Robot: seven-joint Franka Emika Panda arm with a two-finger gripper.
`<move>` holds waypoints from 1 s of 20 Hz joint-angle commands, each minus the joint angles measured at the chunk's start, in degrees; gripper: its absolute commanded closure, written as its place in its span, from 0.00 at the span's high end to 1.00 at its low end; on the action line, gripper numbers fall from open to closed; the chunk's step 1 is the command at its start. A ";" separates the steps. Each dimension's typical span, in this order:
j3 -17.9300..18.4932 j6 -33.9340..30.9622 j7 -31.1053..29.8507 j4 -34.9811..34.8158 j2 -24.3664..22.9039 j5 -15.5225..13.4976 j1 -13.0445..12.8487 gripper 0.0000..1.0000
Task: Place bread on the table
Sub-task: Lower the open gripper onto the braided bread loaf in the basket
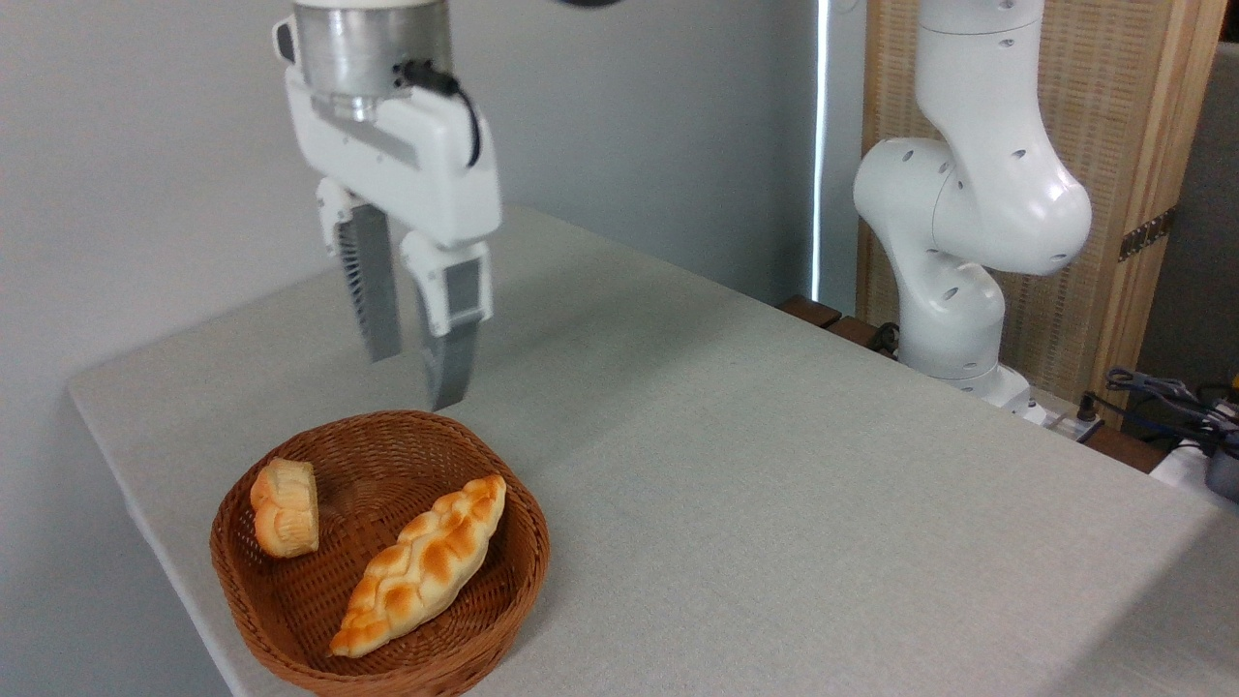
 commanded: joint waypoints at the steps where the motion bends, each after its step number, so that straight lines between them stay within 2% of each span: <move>1: -0.05 10.21 -0.15 -5.32 0.08 0.89 -0.23 1.00; 3: -0.13 14.88 -0.23 -9.19 0.70 0.89 -0.23 1.00; 7: -0.22 15.34 -0.15 -14.99 1.49 0.89 -0.31 1.00; 14: -3.47 18.41 0.21 -15.18 5.27 0.89 -0.67 1.00; 17: -3.47 20.43 0.47 -15.27 6.23 1.15 -0.75 1.00; 20: -3.47 22.01 1.17 -15.27 6.24 4.04 -0.49 1.00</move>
